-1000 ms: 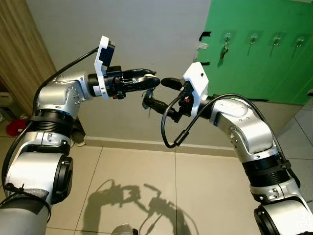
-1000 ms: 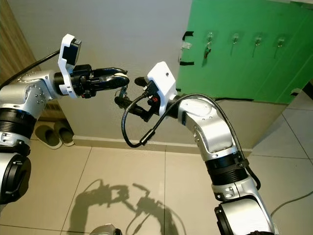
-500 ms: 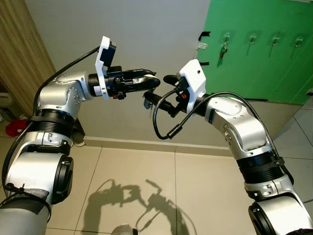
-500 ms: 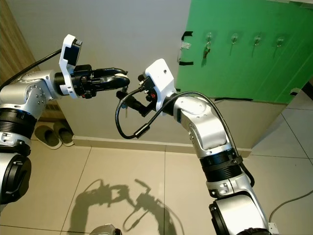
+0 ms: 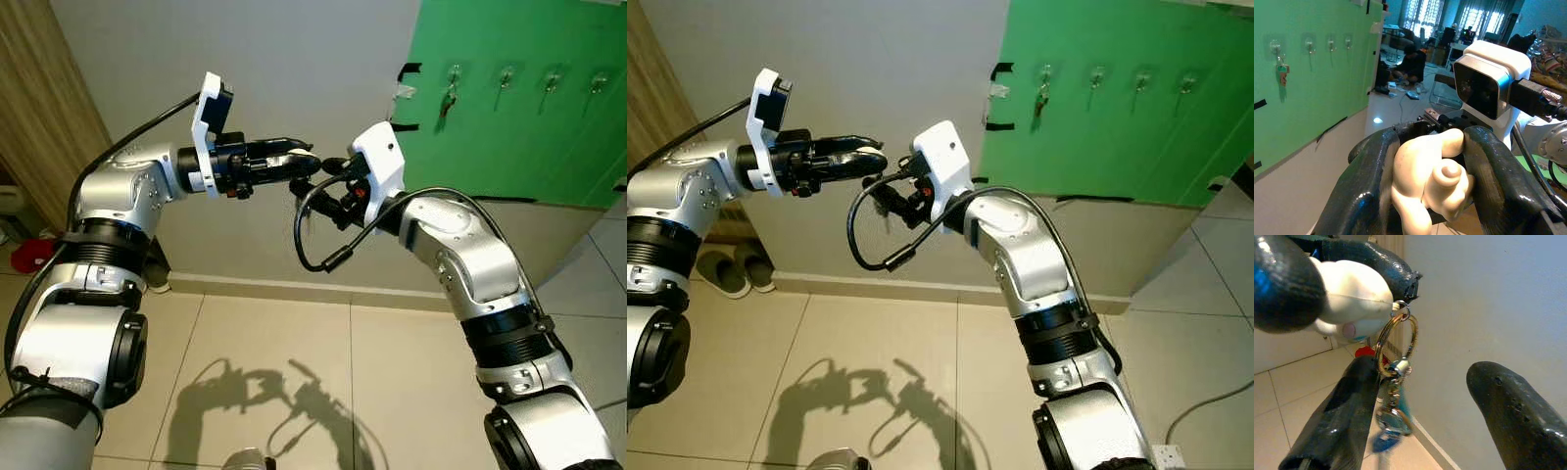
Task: Hang keys on a hook
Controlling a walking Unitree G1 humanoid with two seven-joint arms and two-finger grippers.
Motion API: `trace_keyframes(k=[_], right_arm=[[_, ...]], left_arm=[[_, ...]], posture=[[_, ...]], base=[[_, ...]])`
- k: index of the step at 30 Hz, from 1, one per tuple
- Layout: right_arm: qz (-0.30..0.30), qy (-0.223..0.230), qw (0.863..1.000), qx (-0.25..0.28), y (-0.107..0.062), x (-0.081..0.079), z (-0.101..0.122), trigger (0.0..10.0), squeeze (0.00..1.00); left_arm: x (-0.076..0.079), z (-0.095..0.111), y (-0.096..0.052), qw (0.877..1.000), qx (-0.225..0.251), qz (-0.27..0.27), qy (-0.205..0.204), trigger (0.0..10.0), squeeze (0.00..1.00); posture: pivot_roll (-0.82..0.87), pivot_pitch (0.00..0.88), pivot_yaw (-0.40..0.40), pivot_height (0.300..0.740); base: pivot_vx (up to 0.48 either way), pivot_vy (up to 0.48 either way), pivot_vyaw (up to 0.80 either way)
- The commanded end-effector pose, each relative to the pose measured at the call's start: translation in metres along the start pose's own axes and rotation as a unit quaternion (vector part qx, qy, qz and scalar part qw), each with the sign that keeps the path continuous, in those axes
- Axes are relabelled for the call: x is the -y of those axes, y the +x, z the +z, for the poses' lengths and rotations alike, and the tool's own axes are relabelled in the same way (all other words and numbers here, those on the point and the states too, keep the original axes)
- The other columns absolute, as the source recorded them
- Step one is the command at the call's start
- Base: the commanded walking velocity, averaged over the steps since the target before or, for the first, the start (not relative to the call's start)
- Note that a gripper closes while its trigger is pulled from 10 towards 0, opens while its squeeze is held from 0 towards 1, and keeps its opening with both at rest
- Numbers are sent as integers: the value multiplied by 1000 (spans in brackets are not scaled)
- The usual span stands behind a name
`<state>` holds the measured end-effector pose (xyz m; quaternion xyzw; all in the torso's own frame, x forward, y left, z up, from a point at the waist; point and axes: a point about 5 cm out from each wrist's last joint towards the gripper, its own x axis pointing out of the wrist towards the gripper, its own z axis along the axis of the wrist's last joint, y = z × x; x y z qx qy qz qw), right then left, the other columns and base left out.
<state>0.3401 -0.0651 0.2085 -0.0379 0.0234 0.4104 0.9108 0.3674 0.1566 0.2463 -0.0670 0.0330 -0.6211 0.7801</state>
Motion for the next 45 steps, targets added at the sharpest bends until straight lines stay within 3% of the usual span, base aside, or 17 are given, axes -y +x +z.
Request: trace_keyframes(k=[1, 13, 32, 35, 37, 43, 44, 45], right_arm=[[-8, 1, 1000, 9, 0, 3, 9, 0, 0], [-60, -46, 997, -6, -2, 4, 16, 0, 0], [-33, -38, 999, 4, -6, -7, 17, 0, 0], [-26, -37, 999, 2, -7, -10, 15, 0, 0], [-14, -35, 999, -8, -9, -16, 8, 0, 0], [-5, -29, 999, -14, -10, -21, 2, 0, 0], [-3, -28, 999, -15, -10, -22, 2, 0, 0], [-2, -27, 1000, -16, -10, -22, 1, 0, 0]], left_arm=[[0, 2, 2, 1000, -8, -1, 8, 10000, 0], [0, -1, 1, 1000, -14, 3, 7, 10000, 0], [-3, -3, 1, 1000, -20, 14, 9, 10000, 0], [-5, -1, 1, 999, -19, 28, 14, 10000, 0], [-15, 9, -1, 995, 2, 97, 23, 10000, 0], [-20, 10, 0, 991, 4, 131, 23, 10000, 0], [-21, 9, 0, 991, 1, 135, 21, 10000, 1000], [-21, 9, 0, 990, 1, 140, 19, 10000, 1000]], posture=[[13, 0, 18, 740], [12, 0, 17, 740], [9, 0, 20, 740], [8, 0, 19, 740], [8, 0, 19, 740], [0, 0, 21, 740], [-1, 0, 21, 740], [-1, 0, 21, 740]], base=[[0, 0, 0], [0, 0, 0], [0, 0, 0], [0, 0, 0], [0, 0, 0], [0, 0, 0], [0, 0, 0], [0, 0, 0]])
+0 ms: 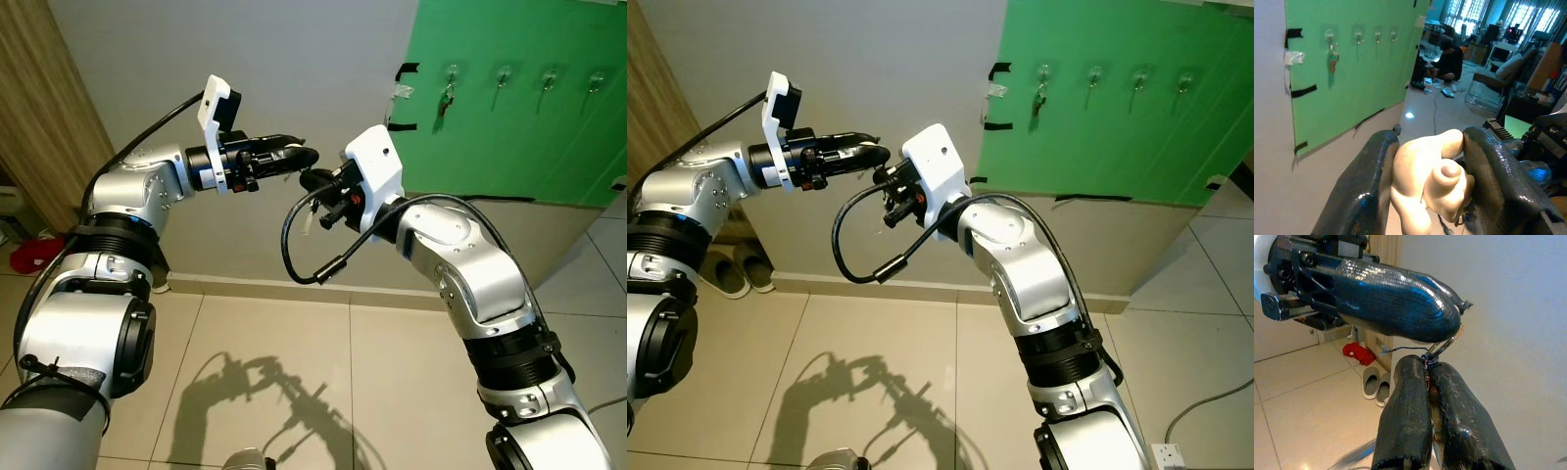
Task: Hang keys on a hook
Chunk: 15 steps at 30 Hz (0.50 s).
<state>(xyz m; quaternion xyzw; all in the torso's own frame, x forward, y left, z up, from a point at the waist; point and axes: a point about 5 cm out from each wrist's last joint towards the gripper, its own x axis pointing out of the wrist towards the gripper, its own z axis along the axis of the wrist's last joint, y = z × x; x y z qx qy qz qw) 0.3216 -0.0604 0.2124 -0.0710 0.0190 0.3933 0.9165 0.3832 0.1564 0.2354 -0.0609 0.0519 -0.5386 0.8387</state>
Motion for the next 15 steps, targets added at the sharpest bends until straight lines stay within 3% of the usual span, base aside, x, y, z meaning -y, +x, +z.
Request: trace_keyframes(k=[1, 15], right_arm=[[18, 5, 1000, -6, -2, -6, -3, 0, 0], [29, 9, 999, -8, -4, -10, -4, 0, 0]], left_arm=[[-6, 18, -2, 999, 16, 46, 20, 10000, 1000], [-15, 28, -8, 993, 33, 108, 23, 10000, 1000]], posture=[[-1, 0, 21, 740], [-1, 0, 20, 740]], base=[[0, 0, 0], [0, 0, 0]])
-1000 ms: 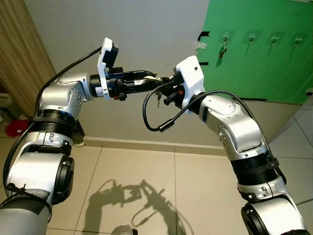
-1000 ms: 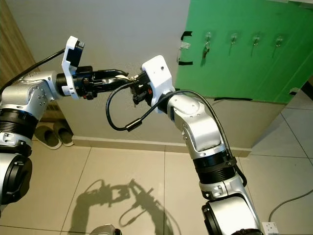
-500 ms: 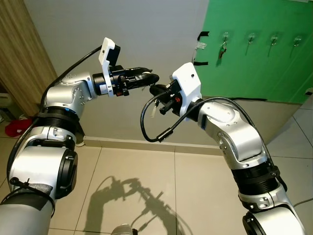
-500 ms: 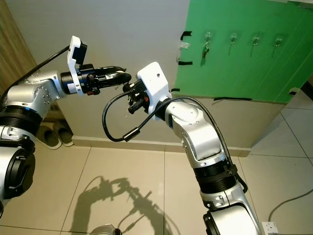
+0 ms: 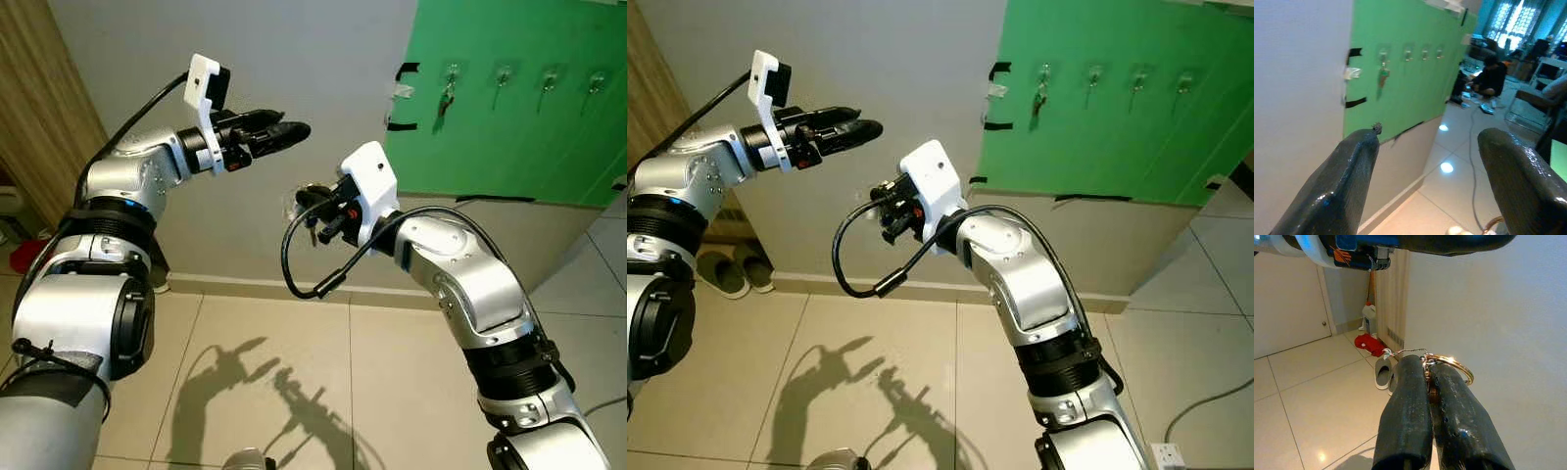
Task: Hang keys on a hook
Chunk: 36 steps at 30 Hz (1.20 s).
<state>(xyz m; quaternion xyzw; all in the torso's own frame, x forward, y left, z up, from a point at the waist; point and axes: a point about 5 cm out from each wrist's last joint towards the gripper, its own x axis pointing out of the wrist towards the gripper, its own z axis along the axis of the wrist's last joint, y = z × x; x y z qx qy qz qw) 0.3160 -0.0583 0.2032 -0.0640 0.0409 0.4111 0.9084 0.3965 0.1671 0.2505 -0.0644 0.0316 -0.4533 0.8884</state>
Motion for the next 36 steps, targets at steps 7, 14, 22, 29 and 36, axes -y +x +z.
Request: trace_keyframes(k=[7, 14, 22, 29, 36], right_arm=[[-25, -99, 994, -28, -15, 12, -6, 0, 0], [-102, -222, 964, -104, -32, 36, -38, 0, 0], [-205, -297, 922, -139, -45, 55, -69, 0, 0], [-403, -365, 834, -90, -69, 77, -66, 0, 0], [-449, -57, 890, -52, -79, 78, -96, 0, 0]], left_arm=[[-12, -13, -12, 993, 1, 104, 63, 10000, 0], [-15, -57, -22, 965, 17, 254, 66, 10000, 0], [9, -134, -16, 930, -11, 367, -6, 10000, 0], [27, -160, -15, 913, -16, 407, -26, 10000, 0], [30, -151, -10, 921, -3, 390, -4, 10000, 0]], posture=[[-14, 0, 21, 740], [-6, 0, 8, 740], [-4, 0, -2, 740], [-26, 0, 26, 740], [-41, 0, 46, 740]], base=[[0, 0, 0], [0, 0, 0], [0, 0, 0], [0, 0, 0], [0, 0, 0]])
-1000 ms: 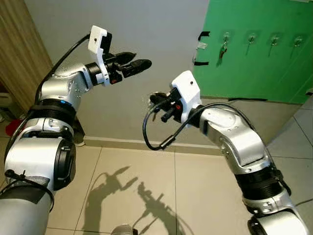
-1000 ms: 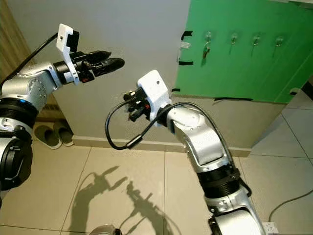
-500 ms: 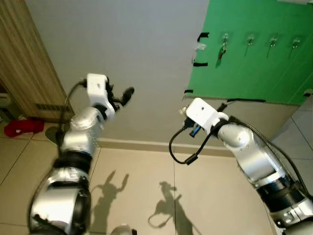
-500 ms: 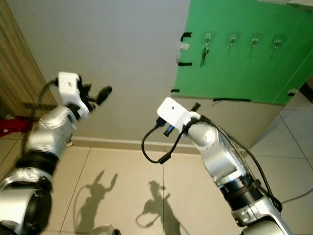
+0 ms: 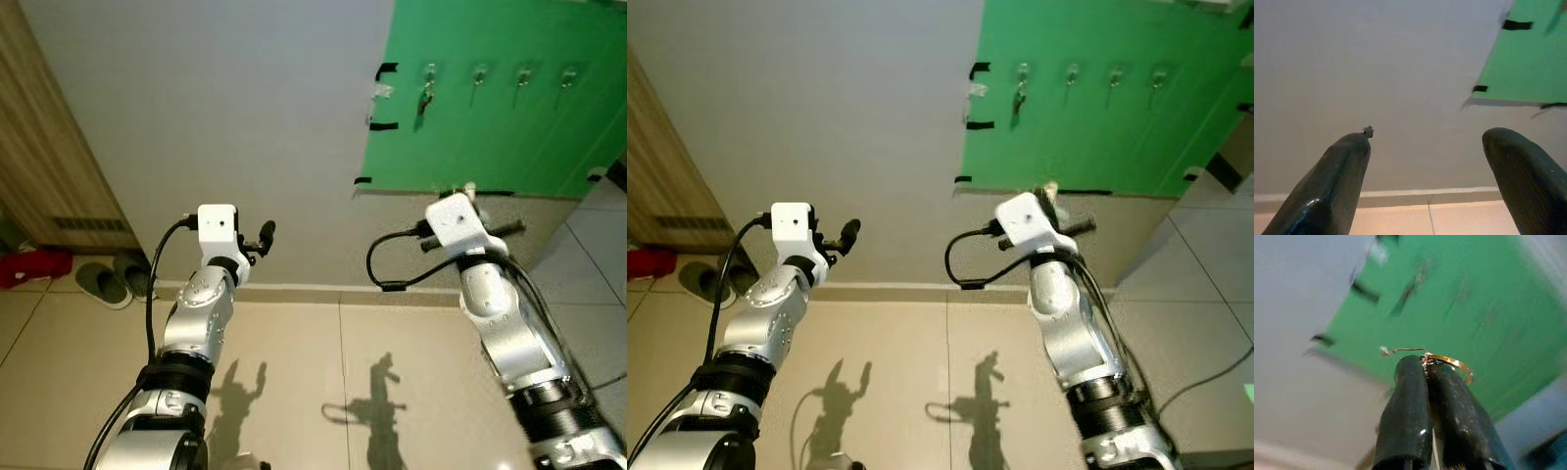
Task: Hang keys on a hook
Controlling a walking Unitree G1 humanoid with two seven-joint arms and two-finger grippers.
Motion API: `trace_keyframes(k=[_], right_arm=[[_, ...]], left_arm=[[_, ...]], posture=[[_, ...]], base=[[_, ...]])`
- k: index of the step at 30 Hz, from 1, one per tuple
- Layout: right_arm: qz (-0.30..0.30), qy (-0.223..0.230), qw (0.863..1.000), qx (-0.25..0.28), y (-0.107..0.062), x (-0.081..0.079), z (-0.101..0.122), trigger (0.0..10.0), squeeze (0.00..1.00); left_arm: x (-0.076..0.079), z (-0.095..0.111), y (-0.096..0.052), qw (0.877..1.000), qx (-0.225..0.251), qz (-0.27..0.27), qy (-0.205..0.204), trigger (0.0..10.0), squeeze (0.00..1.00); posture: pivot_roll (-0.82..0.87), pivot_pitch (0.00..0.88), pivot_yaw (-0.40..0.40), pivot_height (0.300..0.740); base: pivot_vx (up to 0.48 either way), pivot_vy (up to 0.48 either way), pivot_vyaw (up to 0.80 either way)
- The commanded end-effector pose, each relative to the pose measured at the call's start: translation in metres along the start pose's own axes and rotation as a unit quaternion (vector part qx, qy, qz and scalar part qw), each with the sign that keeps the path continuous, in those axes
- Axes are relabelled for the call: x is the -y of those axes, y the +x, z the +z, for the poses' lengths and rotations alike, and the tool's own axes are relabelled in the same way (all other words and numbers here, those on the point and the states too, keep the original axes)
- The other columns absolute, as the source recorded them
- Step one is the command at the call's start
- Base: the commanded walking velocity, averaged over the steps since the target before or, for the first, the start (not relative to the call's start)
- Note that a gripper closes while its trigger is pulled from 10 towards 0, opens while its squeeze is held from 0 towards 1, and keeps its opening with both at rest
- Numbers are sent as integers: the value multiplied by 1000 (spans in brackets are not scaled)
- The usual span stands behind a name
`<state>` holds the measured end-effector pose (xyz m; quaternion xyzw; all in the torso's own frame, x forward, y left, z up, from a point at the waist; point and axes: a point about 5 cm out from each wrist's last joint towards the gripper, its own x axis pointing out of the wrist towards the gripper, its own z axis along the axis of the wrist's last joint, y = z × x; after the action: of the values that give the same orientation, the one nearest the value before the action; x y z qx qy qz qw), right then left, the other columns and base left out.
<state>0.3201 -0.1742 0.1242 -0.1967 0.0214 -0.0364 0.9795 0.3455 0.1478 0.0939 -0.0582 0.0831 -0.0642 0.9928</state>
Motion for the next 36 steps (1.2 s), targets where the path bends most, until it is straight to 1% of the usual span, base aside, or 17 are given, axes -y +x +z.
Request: trace_keyframes(k=[1, 2, 3, 4, 6, 7, 9, 11, 13, 18, 23, 28, 31, 33, 34, 35, 36], right_arm=[[16, 202, 979, -22, -3, 5, -4, 0, 0], [16, 202, 979, -22, -3, 5, -4, 0, 0], [21, 237, 971, -17, -5, 5, -2, 0, 0], [24, 249, 968, -12, -5, 5, -1, 0, 0], [19, 257, 966, -7, -6, 5, 0, 0, 0], [21, 271, 962, -5, -7, 5, 0, 0, 0], [34, 293, 956, -1, -8, 3, 2, 0, 0], [49, 303, 952, 5, -9, 2, 5, 0, 0], [84, 322, 943, 12, -9, 1, 12, 0, 0], [105, 321, 941, 20, -8, 2, 18, 0, 0], [117, 296, 947, 33, -6, 1, 25, 0, 0], [131, 302, 944, 34, -5, -4, 28, 0, 0], [138, 297, 944, 32, -5, -6, 28, 0, 0], [146, 290, 945, 27, -6, -8, 27, 0, 0], [149, 290, 945, 25, -6, -9, 26, 0, 0], [152, 289, 945, 24, -6, -10, 26, 0, 0], [153, 289, 945, 23, -6, -10, 26, 0, 0]], left_arm=[[0, 16, 1, 999, 38, -7, 0, 10000, 0], [0, 16, 1, 999, 38, -7, 0, 10000, 0], [-1, 17, 0, 999, 41, -4, -2, 10000, 0], [-2, 17, 0, 999, 43, -2, -3, 10000, 0], [-2, 17, -1, 999, 43, -5, -6, 10000, 0], [-2, 18, -2, 999, 47, -6, -7, 10000, 0], [0, 19, -3, 998, 55, -9, -7, 10000, 0], [2, 19, -4, 998, 60, -12, -14, 10000, 0], [4, 19, -5, 998, 58, -11, -20, 10000, 0], [4, 19, -5, 998, 58, -12, -25, 10000, 0], [5, 20, -7, 998, 61, -16, -27, 10000, 0], [4, 19, -9, 998, 63, -16, -11, 10000, 0], [4, 20, -9, 998, 65, -14, -3, 10000, 0], [7, 21, -11, 997, 75, -21, 12, 10000, 0], [10, 20, -11, 997, 71, -23, 31, 10000, 0], [12, 19, -11, 997, 70, -24, 29, 10000, 0], [13, 19, -12, 997, 72, -25, 16, 10000, 0]], posture=[[-44, 0, 49, 740], [-44, 0, 49, 740], [-45, 0, 52, 740], [-45, 0, 52, 740], [-45, 0, 54, 740], [-42, 0, 58, 740], [-42, 0, 59, 740], [-43, 0, 57, 740], [-45, 0, 56, 740], [-43, 0, 57, 740], [-37, 0, 68, 740], [-26, 0, 59, 740], [-20, 0, 48, 740], [-18, 0, 42, 740], [-14, 0, 38, 740], [-14, 0, 36, 740], [-14, 0, 36, 740]], base=[[435, 0, 0], [435, 0, 0], [480, 0, 0], [480, 0, 0], [480, 0, 0], [480, 0, 0], [480, 0, 0], [480, 0, 0], [480, 0, 0], [480, 0, 0], [480, 0, 0], [480, 0, 0], [480, 0, 0], [480, 0, 0], [0, 0, 0], [0, 0, 0], [0, 0, 0]])
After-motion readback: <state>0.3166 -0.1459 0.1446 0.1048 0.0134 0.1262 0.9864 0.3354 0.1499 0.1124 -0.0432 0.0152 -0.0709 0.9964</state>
